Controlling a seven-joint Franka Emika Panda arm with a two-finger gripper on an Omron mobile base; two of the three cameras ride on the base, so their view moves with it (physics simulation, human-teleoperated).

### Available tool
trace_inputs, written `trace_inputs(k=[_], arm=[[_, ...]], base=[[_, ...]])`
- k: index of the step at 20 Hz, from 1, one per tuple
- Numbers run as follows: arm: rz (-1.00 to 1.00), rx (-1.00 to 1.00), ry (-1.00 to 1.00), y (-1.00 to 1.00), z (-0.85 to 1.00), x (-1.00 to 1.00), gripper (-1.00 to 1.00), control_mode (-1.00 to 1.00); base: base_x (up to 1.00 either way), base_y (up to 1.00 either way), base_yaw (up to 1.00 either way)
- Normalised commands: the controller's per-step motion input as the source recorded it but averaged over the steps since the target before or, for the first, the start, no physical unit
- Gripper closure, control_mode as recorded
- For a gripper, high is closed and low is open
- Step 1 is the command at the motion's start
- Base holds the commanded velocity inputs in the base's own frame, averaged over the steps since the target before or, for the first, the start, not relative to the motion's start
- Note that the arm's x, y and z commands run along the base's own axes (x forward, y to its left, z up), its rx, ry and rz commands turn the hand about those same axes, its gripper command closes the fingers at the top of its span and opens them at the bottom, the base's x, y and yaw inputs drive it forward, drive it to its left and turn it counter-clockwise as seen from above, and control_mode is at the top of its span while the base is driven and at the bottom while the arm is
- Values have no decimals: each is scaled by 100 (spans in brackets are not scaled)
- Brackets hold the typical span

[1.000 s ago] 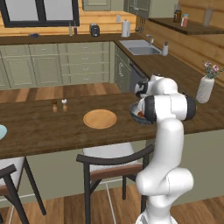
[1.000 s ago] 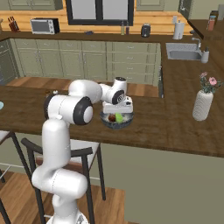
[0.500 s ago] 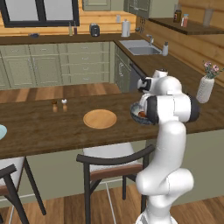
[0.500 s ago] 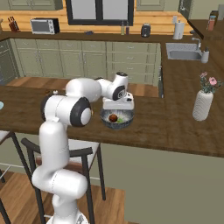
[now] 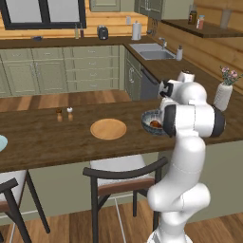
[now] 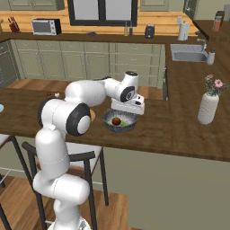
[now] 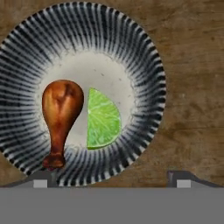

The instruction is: Pick the chicken drumstick and lemon wedge from their plates and place them in the bowl. Then put the bowl in the fridge.

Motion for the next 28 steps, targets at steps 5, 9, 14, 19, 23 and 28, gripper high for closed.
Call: trace_inputs(k=[5,9,14,19,23,28], arm=[[-37,8,2,-17,-4,-41,-100,-100],[-23,14,4,-10,-25,0,-100,-100],[-8,11,4,0,-40,14,-100,-100],[0,6,6,0,-32,41,-100,-100],[0,0,8,0,-31,46,-100,-100],[-2,0,8,1,-38,29,100,-100]], base=[[0,0,0],[0,0,0],[0,0,0],[0,0,0],[0,0,0],[0,0,0]])
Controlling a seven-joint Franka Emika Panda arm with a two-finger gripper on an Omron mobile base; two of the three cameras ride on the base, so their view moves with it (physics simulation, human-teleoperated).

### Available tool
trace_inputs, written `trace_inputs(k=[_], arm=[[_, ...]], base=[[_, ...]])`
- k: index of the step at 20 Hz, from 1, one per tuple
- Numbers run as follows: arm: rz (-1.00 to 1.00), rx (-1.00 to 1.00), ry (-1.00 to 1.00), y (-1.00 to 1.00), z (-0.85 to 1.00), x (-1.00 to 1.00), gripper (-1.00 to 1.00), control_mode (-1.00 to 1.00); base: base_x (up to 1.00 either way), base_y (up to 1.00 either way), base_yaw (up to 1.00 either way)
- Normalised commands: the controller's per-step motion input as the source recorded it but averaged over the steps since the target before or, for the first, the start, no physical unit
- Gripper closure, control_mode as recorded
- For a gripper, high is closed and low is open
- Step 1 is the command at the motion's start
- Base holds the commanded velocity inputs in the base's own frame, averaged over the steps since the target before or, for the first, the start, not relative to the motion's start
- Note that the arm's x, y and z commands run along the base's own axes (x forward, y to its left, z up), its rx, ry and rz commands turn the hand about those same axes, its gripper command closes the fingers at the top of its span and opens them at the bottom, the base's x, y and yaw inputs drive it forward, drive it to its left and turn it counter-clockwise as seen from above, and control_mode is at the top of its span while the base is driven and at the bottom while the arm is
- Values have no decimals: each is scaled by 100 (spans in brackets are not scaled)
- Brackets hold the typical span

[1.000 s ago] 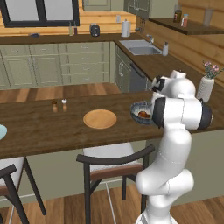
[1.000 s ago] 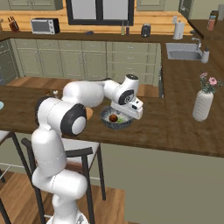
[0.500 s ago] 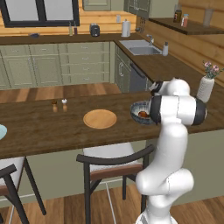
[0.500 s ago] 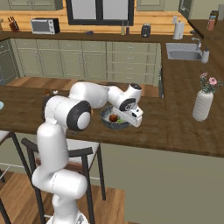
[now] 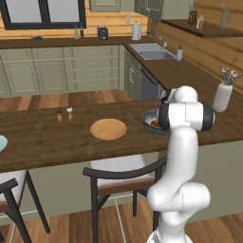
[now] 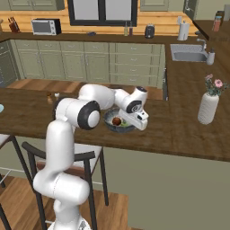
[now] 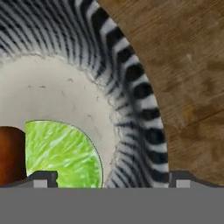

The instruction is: Pick the chicken drumstick and lemon wedge from their plates and place them in the bowl. Then put the bowl in the fridge.

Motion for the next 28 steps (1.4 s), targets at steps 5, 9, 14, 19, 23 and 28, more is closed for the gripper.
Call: trace_inputs(k=[5,9,14,19,23,28], arm=[[-5,0,4,2,-40,9,100,-100],[-9,-2,6,36,-44,21,100,-100],[-14,-2,1,54,-17,26,100,-100],[-25,1,0,20,13,1,100,-100],[-30,0,-1,6,15,0,100,-100],[-20,-1,-17,19,78,-46,100,-100]], base=[[0,0,0],[0,0,0],[0,0,0],[0,0,0],[0,0,0],[0,0,0]])
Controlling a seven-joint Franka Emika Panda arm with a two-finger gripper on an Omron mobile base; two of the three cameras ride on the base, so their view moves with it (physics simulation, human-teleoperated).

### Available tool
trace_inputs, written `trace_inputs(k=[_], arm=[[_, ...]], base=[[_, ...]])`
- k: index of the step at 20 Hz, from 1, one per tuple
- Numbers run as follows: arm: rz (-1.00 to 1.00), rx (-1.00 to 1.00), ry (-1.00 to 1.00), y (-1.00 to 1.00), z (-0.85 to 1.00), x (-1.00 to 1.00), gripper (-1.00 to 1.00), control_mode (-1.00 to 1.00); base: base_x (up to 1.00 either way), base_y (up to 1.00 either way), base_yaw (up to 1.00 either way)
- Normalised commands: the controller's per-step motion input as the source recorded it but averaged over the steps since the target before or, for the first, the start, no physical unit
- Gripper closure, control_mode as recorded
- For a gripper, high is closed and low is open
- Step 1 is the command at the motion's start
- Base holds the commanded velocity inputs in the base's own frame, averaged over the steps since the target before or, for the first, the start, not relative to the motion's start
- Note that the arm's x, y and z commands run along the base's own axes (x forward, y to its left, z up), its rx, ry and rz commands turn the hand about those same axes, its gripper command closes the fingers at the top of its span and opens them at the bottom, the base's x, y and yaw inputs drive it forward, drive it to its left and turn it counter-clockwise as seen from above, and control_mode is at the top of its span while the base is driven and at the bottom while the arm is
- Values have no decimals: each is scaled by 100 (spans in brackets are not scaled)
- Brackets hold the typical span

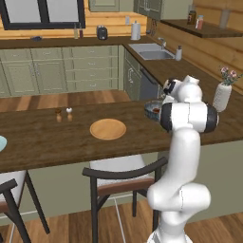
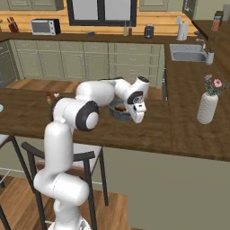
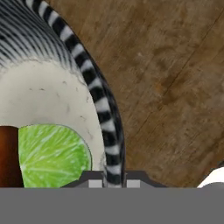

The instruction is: Pick the chicken drumstick and lemon wedge from their plates and place them in the bowl. Then put the bowl in the fridge.

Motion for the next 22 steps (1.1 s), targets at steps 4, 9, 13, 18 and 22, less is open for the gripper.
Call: trace_inputs(k=[4,9,13,18,22], arm=[[-7,-3,-14,25,100,-95,100,-100],[-3,-2,-18,27,95,-100,100,-100],[-5,0,-29,50,83,-100,100,-100],[-6,0,-14,48,60,-100,100,-100],[-6,0,-6,24,55,-100,100,-100]], base=[[0,0,0],[0,0,0],[0,0,0],[0,0,0],[0,0,0]])
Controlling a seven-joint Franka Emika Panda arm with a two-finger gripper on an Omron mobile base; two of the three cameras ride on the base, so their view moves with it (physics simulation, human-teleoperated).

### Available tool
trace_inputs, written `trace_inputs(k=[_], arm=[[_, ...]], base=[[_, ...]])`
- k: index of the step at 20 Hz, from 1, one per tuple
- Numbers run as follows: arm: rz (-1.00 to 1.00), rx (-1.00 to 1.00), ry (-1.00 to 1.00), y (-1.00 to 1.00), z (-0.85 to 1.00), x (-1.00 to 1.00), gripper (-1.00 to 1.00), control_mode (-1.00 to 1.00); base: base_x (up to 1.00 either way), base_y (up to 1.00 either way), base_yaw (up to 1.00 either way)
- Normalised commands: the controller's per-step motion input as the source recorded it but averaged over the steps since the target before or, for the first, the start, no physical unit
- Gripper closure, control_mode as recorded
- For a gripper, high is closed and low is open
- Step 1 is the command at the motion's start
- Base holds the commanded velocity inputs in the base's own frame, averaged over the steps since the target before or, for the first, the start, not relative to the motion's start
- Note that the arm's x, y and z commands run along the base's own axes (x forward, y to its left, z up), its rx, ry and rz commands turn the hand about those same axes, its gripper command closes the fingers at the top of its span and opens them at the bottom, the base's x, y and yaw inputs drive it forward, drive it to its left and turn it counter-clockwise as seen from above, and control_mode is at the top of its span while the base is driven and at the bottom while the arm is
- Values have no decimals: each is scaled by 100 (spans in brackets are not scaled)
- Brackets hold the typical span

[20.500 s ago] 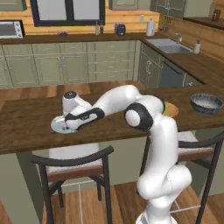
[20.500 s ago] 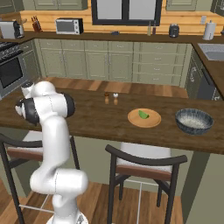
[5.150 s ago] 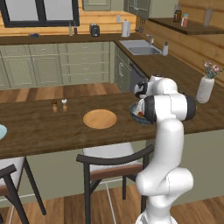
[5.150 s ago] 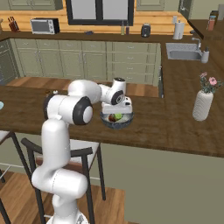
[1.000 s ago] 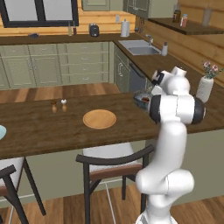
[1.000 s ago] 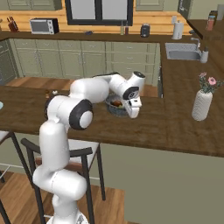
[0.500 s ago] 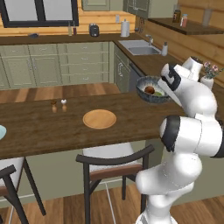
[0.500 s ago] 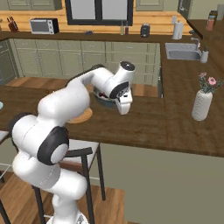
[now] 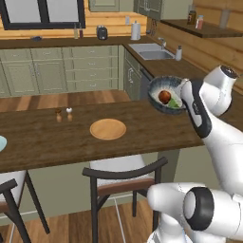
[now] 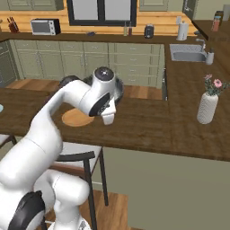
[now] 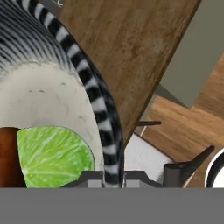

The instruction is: Pick the chicken drumstick and lemon wedge from their plates and place them in the bowl. Then put the bowl in the fridge.

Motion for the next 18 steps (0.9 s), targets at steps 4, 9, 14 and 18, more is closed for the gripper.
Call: trace_inputs(k=[4,9,14,18], arm=[[-4,-3,3,22,39,-82,100,-100],[-3,-3,12,7,42,-79,100,-100],[0,12,20,13,16,-73,100,-100],[0,4,7,6,0,-15,100,100]], base=[[0,0,0],[0,0,0],[0,0,0],[-39,31,0]])
